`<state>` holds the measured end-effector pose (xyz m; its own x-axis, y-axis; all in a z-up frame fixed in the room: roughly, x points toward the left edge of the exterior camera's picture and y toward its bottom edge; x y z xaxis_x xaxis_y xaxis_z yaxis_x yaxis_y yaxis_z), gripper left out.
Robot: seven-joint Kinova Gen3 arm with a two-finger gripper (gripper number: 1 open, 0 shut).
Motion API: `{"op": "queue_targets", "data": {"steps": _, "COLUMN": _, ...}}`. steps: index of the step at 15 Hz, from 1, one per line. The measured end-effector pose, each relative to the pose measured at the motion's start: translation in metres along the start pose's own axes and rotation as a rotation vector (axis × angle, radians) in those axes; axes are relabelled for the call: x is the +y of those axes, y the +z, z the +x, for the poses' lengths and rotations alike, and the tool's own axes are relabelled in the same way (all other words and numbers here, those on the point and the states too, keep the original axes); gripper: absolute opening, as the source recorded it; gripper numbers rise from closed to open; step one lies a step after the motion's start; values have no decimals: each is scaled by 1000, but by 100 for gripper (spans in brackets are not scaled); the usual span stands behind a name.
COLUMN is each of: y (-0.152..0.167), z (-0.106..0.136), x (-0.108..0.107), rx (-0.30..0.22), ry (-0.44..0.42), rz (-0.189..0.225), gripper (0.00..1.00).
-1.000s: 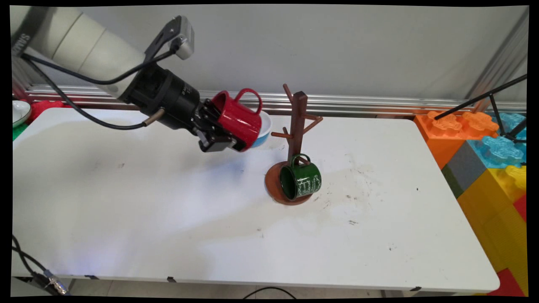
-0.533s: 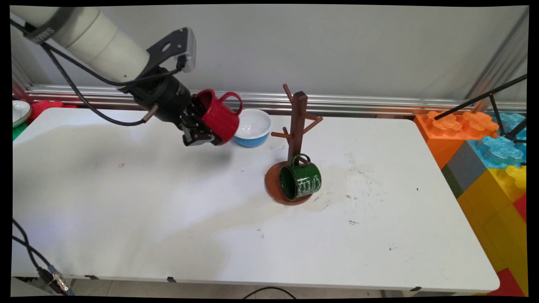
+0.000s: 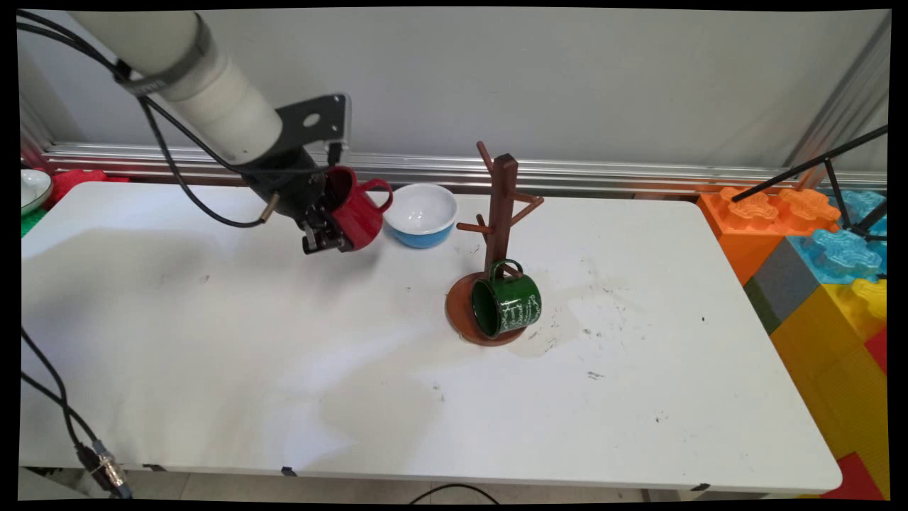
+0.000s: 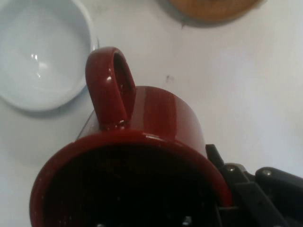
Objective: Place the picked object on the table
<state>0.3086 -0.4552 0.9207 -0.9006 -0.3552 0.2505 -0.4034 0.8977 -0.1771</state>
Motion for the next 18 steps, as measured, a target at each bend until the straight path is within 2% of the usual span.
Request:
{"op": "queue_targets", "data": {"steps": 4, "y": 30, "z": 6, "x": -4, "rx": -94, "ry": 17, "rz": 14, "gripper": 0}}
{"op": "queue_targets", "data": {"steps": 8, "y": 57, "z": 12, "x": -4, "rx": -158, "ry": 20, "rz": 18, "gripper": 0}}
{"op": "queue_targets", "data": {"steps": 18, "y": 113, "z": 27, "x": 1, "rx": -197, "ry": 16, "rz": 5, "gripper": 0}}
